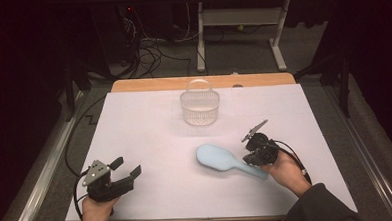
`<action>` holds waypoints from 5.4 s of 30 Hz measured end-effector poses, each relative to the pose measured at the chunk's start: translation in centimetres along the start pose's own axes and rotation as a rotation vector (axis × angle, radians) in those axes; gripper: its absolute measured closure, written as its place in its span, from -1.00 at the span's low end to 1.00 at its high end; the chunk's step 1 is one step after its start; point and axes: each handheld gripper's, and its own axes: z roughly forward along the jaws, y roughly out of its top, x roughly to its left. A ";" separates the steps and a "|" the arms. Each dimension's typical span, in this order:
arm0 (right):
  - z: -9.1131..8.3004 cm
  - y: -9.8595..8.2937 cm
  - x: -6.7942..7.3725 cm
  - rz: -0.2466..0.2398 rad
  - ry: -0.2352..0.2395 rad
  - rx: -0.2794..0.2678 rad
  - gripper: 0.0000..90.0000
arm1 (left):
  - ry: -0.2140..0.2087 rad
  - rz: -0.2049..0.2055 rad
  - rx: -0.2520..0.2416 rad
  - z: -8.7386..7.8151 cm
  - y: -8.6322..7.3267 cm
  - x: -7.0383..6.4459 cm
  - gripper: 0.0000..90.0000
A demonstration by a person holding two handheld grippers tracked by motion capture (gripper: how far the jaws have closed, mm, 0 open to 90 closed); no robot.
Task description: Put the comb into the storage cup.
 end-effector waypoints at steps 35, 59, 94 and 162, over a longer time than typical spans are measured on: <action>0.0 -1.7 2.1 -0.001 0.037 -0.047 1.00 | 0.004 0.005 0.002 0.1 0.0 -0.2 -0.46; -1.0 -1.8 2.2 0.008 0.027 -0.110 0.86 | 0.004 0.010 0.003 0.1 0.0 -0.2 -0.46; -0.3 -1.2 4.6 0.008 0.026 -0.098 0.27 | 0.004 0.012 0.003 0.0 0.0 -0.3 -0.46; 2.1 -1.4 5.9 -0.040 -0.071 -0.128 0.55 | 0.022 0.007 0.000 0.3 0.1 -0.3 -0.46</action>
